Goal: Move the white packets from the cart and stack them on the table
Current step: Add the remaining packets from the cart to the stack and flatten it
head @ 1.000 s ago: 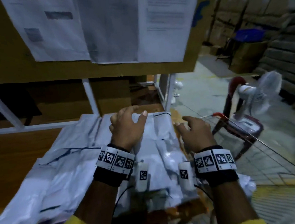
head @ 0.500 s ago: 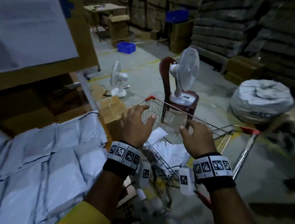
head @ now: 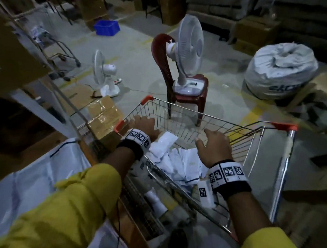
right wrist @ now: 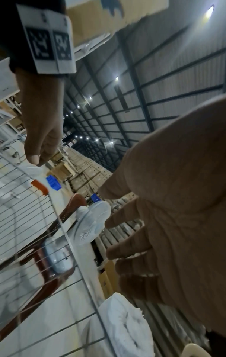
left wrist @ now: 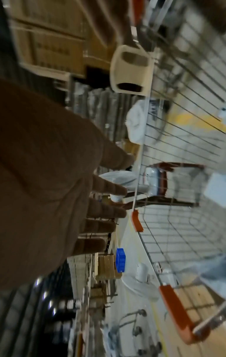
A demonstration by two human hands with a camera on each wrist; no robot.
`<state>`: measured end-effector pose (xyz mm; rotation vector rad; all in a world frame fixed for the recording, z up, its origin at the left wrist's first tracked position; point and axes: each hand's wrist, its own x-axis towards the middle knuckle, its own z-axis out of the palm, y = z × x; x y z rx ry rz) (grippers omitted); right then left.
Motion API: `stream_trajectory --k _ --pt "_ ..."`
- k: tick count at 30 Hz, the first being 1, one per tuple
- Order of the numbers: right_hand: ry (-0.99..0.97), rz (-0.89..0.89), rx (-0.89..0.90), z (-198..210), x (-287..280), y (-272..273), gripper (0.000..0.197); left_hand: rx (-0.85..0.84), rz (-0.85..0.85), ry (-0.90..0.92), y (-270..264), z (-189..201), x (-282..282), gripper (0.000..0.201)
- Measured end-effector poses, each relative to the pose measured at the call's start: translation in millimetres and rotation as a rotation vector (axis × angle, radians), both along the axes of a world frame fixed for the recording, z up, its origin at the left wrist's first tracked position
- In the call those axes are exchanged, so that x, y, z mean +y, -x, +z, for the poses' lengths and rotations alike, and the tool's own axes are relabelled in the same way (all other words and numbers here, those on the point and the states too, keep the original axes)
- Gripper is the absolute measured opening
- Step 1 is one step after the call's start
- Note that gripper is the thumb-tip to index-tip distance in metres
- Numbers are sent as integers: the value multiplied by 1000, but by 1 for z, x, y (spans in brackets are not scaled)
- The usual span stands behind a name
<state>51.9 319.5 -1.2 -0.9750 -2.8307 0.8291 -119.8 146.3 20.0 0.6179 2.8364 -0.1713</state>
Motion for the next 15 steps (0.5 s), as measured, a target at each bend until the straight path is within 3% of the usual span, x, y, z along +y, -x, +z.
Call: stream_trajectory --k 5,8,12,15 --pt "81 74 -150 -63 0 63 51 -104 -93 325 60 -31 2 45" --pt "128 166 -220 -115 0 113 45 -211 -38 417 91 -60 -2 47" --pt "199 341 -301 -184 -6 174 40 -298 -16 507 122 -100 7 33" --pt "199 417 -345 -232 -15 203 45 -373 -42 640 156 -152 21 48"
